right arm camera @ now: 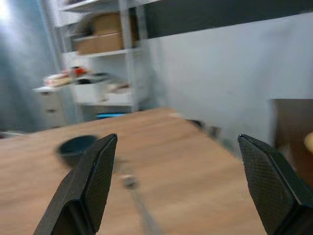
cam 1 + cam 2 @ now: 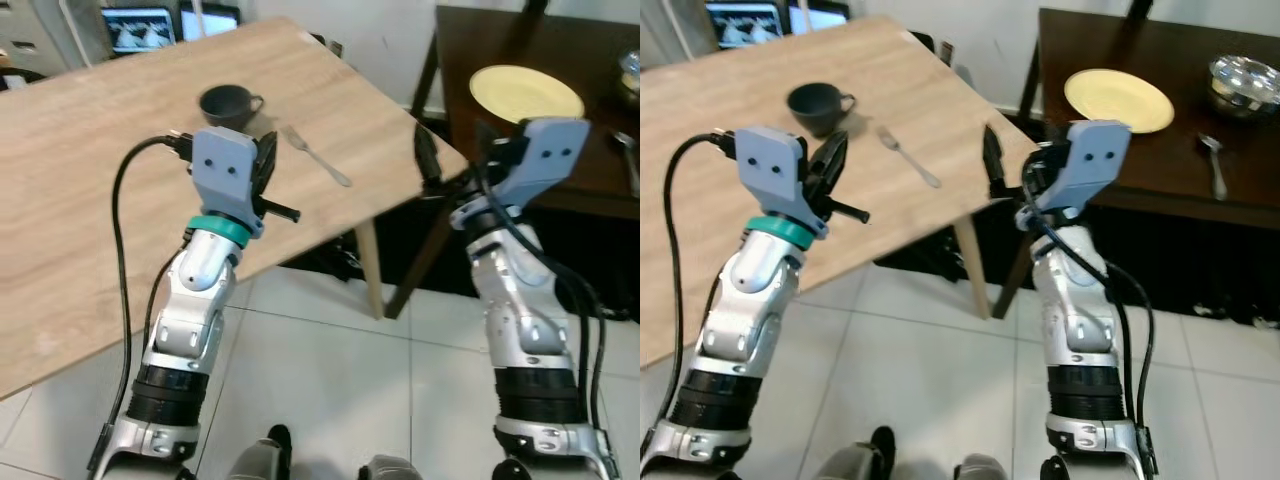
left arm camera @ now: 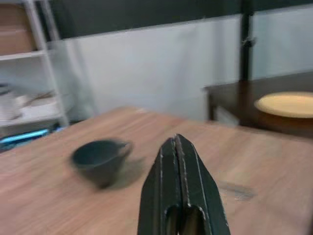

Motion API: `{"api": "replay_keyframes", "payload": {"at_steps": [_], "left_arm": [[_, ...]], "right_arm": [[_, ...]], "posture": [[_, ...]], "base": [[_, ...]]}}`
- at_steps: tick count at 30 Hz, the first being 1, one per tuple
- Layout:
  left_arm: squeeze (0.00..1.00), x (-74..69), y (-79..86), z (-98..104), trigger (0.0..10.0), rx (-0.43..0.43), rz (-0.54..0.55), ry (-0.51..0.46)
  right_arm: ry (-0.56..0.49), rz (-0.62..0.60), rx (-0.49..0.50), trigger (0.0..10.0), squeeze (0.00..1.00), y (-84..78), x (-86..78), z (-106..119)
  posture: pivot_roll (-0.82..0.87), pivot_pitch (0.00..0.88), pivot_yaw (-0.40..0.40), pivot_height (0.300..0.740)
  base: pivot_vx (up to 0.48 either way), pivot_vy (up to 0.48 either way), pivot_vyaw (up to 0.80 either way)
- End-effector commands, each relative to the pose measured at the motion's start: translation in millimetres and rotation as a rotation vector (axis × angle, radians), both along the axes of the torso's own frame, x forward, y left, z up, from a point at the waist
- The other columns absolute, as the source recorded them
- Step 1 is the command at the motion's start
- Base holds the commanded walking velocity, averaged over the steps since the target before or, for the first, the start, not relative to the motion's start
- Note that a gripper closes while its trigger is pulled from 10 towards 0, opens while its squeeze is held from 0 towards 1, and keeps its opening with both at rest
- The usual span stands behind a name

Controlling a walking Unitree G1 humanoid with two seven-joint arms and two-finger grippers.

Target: Setting the table

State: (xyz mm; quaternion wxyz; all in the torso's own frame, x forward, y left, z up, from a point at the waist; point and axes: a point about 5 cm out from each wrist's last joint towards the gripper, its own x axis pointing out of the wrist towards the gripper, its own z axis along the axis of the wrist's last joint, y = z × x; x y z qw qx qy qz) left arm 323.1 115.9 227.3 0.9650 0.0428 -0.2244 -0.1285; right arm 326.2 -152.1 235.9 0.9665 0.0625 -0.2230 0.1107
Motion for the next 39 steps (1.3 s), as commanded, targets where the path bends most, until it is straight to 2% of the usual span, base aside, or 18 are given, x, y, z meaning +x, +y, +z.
{"api": "replay_keyframes", "payload": {"at_steps": [1, 11, 13, 20, 23, 39], "left_arm": [[0.0, -0.1, -1.3, -5, 10.0, 0.008, 0.006, 0.022], [0.0, 1.8, -1.4, -6, 10.0, 0.024, 0.016, 0.027], [0.0, 4.5, -0.9, -5, 10.0, 0.024, 0.032, 0.033], [0.0, 6.9, -1.3, -6, 10.0, 0.045, 0.045, 0.038], [0.0, 8.9, -3.1, -5, 10.0, 0.076, 0.053, 0.03], [0.0, 9.6, -8.3, -3, 10.0, 0.08, 0.029, 0.014]], "right_arm": [[0.008, -0.011, 0.007, 10.0, 0.0, -3.4, -0.6, -2], [0.013, -0.028, 0.013, 10.0, 0.0, -5.7, -0.4, -4], [0.029, -0.1, 0.051, 10.0, 0.0, -14.8, 2.2, -5], [0.027, -0.13, 0.071, 10.0, 0.0, -19.6, 2.9, -4], [0.02, -0.127, 0.075, 10.0, 0.0, -20.0, 1.9, -4], [0.006, -0.113, 0.08, 10.0, 0.0, -16.6, -0.2, -3]], "posture": [[-0.1, 0.063, 0.056, 0.74], [-0.1, 0.063, 0.059, 0.74], [-0.1, 0.068, 0.062, 0.74], [-0.1, 0.069, 0.063, 0.74], [-0.11, 0.072, 0.066, 0.74], [-0.11, 0.077, 0.069, 0.74]], "base": [[0.0, 0.0, 0.79], [0.0, 0.0, 0.79], [0.0, 0.0, 0.0], [0.0, 0.0, 0.0], [0.347, 0.0, 0.0], [0.48, 0.0, 0.0]]}}
